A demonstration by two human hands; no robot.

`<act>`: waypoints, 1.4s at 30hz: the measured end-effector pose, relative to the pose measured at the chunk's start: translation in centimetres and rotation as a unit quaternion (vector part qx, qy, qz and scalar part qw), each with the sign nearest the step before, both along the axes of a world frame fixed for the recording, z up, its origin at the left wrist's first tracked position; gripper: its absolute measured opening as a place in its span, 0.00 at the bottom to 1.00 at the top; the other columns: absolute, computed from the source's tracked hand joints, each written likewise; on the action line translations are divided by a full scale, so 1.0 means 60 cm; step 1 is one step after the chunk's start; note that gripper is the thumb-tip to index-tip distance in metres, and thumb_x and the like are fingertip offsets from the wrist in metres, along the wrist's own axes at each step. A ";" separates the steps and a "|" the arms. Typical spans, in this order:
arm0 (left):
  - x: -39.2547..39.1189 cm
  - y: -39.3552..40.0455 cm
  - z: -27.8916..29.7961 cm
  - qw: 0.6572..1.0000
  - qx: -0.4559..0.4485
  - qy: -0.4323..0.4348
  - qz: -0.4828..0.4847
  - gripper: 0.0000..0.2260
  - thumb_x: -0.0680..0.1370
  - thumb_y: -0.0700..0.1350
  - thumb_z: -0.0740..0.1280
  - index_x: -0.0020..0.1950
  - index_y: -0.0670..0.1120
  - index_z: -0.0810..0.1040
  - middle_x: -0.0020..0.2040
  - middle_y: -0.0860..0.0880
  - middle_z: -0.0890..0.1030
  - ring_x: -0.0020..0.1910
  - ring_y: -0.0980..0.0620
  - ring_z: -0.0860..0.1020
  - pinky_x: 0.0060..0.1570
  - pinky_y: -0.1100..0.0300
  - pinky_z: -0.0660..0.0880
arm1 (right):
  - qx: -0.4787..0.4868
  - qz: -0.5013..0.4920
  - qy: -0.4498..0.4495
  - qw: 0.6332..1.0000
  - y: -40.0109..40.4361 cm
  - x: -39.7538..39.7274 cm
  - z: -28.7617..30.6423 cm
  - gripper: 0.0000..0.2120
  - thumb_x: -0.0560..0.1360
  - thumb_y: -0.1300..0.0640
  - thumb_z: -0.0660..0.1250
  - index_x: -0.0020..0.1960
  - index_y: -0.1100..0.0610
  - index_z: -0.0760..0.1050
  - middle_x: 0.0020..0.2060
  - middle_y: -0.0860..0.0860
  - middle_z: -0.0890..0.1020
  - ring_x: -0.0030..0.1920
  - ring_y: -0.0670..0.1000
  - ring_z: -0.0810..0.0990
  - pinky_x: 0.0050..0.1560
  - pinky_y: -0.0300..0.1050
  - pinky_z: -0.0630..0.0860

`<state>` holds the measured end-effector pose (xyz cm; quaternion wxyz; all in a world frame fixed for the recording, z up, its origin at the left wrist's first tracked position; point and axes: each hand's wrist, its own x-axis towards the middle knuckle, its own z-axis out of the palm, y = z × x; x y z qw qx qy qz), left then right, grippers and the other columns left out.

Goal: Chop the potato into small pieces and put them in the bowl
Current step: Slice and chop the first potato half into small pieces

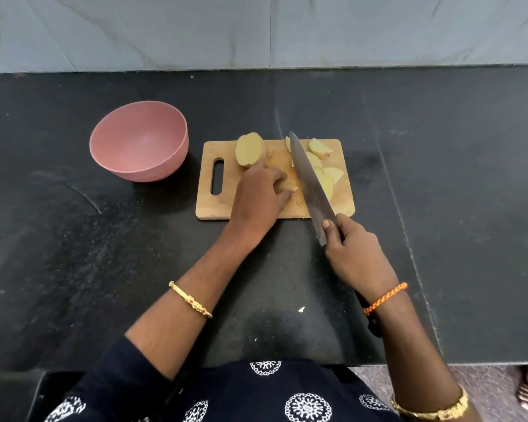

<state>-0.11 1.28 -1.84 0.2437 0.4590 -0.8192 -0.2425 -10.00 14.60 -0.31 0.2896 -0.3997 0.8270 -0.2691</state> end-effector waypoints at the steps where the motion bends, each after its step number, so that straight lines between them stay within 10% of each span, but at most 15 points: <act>1: -0.002 0.001 0.003 1.000 0.002 0.005 -0.004 0.15 0.71 0.45 0.74 0.56 0.43 0.81 0.51 0.48 0.78 0.46 0.53 0.76 0.50 0.63 0.74 | 0.001 -0.001 -0.001 1.000 0.001 0.001 -0.001 0.15 0.81 0.52 0.54 0.37 0.55 0.63 0.31 0.53 0.72 0.30 0.50 0.69 0.28 0.42 0.62; 17: 0.027 0.005 -0.002 0.994 0.051 -0.019 0.092 0.15 0.75 0.46 0.70 0.59 0.43 0.78 0.55 0.46 0.79 0.54 0.51 0.75 0.54 0.61 0.70 | -0.026 -0.032 -0.024 0.999 0.005 -0.001 -0.009 0.17 0.81 0.53 0.54 0.35 0.54 0.62 0.29 0.50 0.70 0.31 0.48 0.68 0.26 0.34 0.64; 24: -0.036 0.016 0.005 0.994 0.078 0.057 0.057 0.09 0.72 0.45 0.73 0.49 0.41 0.81 0.44 0.48 0.82 0.44 0.52 0.78 0.47 0.56 0.77 | -0.033 -0.041 -0.027 0.998 0.002 -0.002 -0.007 0.17 0.81 0.52 0.55 0.35 0.54 0.62 0.28 0.50 0.70 0.31 0.49 0.69 0.26 0.35 0.61; 42: 0.015 -0.005 -0.003 0.997 0.013 -0.043 -0.056 0.14 0.79 0.44 0.63 0.63 0.42 0.77 0.56 0.45 0.75 0.55 0.53 0.71 0.51 0.70 0.62 | -0.028 -0.017 -0.030 0.999 -0.011 0.026 -0.018 0.15 0.82 0.52 0.54 0.36 0.51 0.62 0.28 0.50 0.71 0.28 0.49 0.68 0.29 0.42 0.63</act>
